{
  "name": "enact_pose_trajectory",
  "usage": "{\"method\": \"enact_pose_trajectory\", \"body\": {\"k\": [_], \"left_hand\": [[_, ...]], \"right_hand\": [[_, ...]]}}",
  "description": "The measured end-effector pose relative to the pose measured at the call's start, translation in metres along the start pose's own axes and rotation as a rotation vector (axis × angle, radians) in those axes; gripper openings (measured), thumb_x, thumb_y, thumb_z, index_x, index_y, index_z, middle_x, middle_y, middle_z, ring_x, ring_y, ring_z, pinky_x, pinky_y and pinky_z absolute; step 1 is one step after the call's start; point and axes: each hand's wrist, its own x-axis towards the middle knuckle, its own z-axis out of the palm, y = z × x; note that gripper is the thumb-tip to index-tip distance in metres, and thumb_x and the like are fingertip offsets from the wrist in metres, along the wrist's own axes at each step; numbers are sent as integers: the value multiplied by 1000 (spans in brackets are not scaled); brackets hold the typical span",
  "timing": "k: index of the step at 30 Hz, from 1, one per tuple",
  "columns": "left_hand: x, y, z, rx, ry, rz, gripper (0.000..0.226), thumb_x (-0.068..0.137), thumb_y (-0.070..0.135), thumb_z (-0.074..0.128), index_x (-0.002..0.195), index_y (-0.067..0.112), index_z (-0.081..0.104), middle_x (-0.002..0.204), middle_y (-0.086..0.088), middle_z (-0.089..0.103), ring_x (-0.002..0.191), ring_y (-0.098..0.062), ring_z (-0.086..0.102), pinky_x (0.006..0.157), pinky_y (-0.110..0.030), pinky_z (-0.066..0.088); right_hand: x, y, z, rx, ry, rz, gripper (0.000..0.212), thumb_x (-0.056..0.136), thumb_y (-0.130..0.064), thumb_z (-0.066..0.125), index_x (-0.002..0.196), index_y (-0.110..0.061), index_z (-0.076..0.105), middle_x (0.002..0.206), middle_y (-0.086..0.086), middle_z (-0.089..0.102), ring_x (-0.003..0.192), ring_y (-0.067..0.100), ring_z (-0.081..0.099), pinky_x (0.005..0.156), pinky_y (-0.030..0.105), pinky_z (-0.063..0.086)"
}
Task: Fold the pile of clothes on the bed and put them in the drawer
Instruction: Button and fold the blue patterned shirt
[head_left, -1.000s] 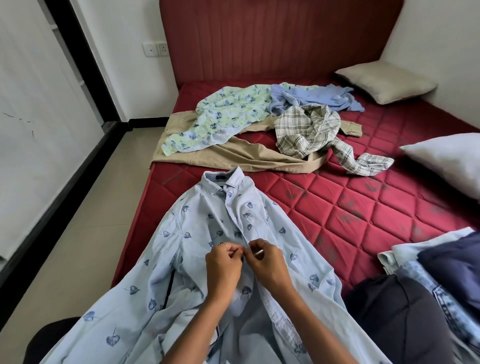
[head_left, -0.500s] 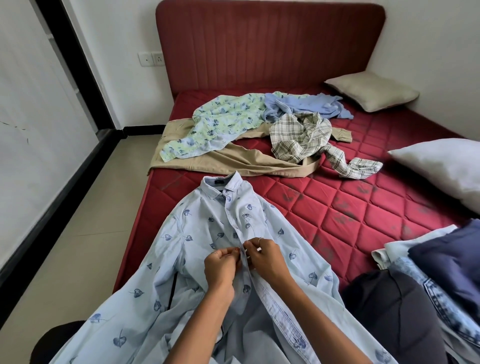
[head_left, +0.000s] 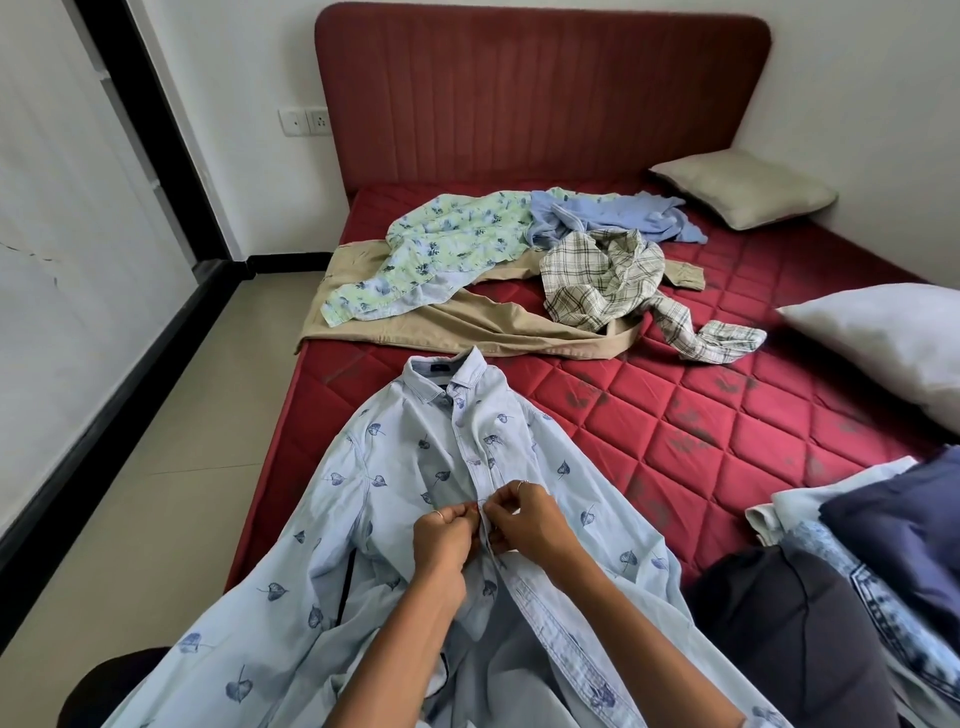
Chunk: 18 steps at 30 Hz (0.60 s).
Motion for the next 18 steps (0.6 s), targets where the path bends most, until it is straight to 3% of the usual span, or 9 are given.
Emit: {"method": "enact_pose_trajectory", "body": {"k": [3,5,8,10,11,14,18], "left_hand": [[1,-2,3,-24,-4,-52,13,83,-1,63,72,6,64,75,-13,60,68,-22,52,67,-38,53],[2,-3,4,-35,24,-74,16,81,1,62,69,7,54,70,-10,50,64,-20,43,54,-30,41],[1,-1,6,-69,59,-106,19,85,15,66,72,2,58,74,-12,59,65,-25,55,59,-33,47],[0,1,6,-49,64,-111,28,84,27,70,76,2,61,76,-12,64,71,-28,61,67,-36,52],[-1,1,7,-51,53,-107,29,83,27,73,72,3,61,71,-11,63,66,-26,59,64,-34,51],[-1,-2,7,-85,37,-134,23,80,13,75,66,2,61,61,-9,59,56,-22,53,56,-30,44],[3,-5,9,-141,31,-178,11,80,0,71,71,2,66,68,-11,63,64,-23,57,58,-28,46]], "right_hand": [[0,2,3,-49,27,-33,18,89,-7,55,73,-14,55,66,2,62,54,18,64,65,38,60],[0,3,5,-94,48,-65,19,88,-8,56,71,-17,54,66,0,61,49,10,60,61,29,55],[0,5,9,-190,86,-108,19,87,-13,58,70,-20,52,67,-3,59,55,6,54,56,16,43],[0,9,13,-223,91,-118,14,88,-16,57,74,-17,53,68,-2,59,58,8,52,55,16,40],[0,10,14,-242,91,-124,12,88,-16,56,77,-15,53,69,0,59,59,11,52,55,18,39],[-3,17,20,-347,101,-193,2,88,-9,51,86,-7,52,78,4,54,69,20,48,60,27,34],[-9,28,22,-343,142,-235,8,92,-11,48,86,-13,43,86,0,51,75,16,45,66,25,33]]}}
